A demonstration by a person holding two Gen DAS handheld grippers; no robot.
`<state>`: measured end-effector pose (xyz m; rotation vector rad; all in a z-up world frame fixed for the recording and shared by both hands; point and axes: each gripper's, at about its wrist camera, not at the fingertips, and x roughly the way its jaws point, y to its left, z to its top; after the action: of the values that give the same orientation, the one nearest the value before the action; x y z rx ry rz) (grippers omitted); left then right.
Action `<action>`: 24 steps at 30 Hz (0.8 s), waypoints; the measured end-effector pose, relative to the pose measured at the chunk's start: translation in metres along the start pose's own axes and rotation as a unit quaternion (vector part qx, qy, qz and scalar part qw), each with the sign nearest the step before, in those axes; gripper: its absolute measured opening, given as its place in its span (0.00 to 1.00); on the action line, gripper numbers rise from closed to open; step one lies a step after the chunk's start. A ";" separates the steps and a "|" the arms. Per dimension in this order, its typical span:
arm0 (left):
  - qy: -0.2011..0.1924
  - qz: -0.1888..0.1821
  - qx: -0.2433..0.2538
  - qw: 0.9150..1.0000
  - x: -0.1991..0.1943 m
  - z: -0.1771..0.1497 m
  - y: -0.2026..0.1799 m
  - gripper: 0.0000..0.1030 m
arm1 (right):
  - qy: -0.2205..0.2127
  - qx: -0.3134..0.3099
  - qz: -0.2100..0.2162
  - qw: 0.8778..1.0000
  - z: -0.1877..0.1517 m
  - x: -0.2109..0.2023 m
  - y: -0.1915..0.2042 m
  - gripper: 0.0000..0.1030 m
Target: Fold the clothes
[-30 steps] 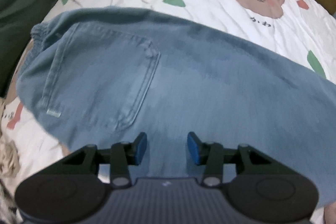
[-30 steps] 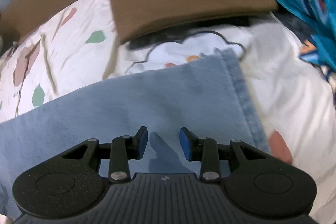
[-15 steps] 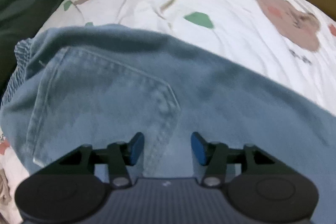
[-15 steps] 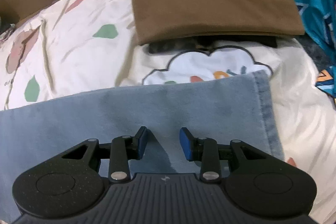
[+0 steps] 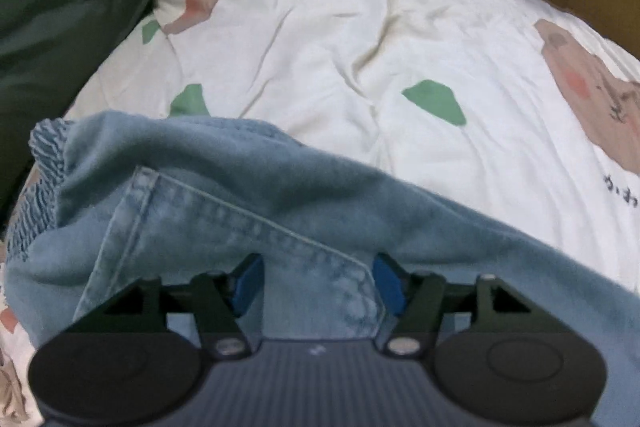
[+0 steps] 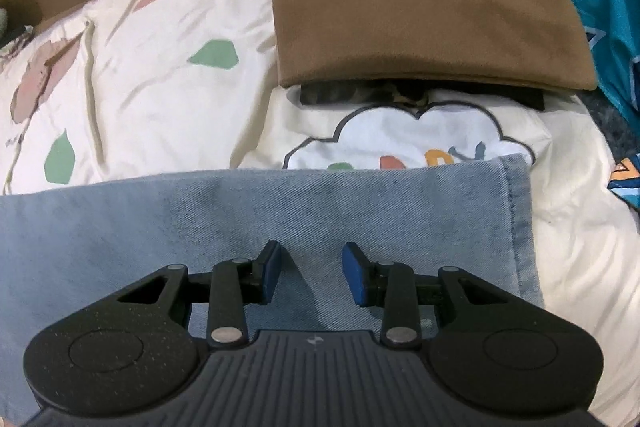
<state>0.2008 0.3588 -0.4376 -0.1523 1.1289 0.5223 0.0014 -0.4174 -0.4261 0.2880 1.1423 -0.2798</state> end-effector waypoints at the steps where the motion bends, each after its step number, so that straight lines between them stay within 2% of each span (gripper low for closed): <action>1: 0.002 0.001 0.004 1.000 0.003 0.004 0.000 0.63 | 0.004 0.000 -0.001 1.000 0.001 0.003 0.000 0.40; 5: 0.009 0.008 0.012 1.000 0.013 0.018 -0.006 0.65 | 0.010 -0.011 -0.011 1.000 0.008 0.012 0.005 0.40; 11: 0.013 0.016 -0.008 1.000 0.021 0.026 -0.009 0.70 | 0.009 -0.013 -0.019 1.000 0.016 0.022 0.009 0.41; 15: 0.016 0.013 0.008 1.000 0.027 0.035 -0.010 0.73 | 0.010 -0.007 -0.019 1.000 0.020 0.025 0.008 0.41; 18: 0.038 0.002 0.015 0.999 0.031 0.047 -0.007 0.72 | 0.015 0.003 -0.019 1.000 0.024 0.026 0.008 0.41; 20: 0.048 0.003 0.024 0.999 0.028 0.055 -0.008 0.68 | 0.020 0.010 -0.019 1.000 0.027 0.027 0.007 0.41; 21: 0.042 0.006 0.029 0.999 0.023 0.058 -0.007 0.58 | 0.023 0.014 -0.018 0.999 0.029 0.027 0.007 0.41; 22: 0.035 0.009 0.034 0.999 0.018 0.062 -0.007 0.53 | 0.026 0.018 -0.017 0.999 0.030 0.027 0.006 0.41; 24: 0.026 0.006 0.030 0.999 0.006 0.067 -0.002 0.51 | 0.029 0.026 -0.016 0.999 0.032 0.024 0.005 0.41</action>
<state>0.2585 0.3841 -0.4144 -0.1074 1.1954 0.4975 0.0402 -0.4259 -0.4353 0.3245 1.1983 -0.3314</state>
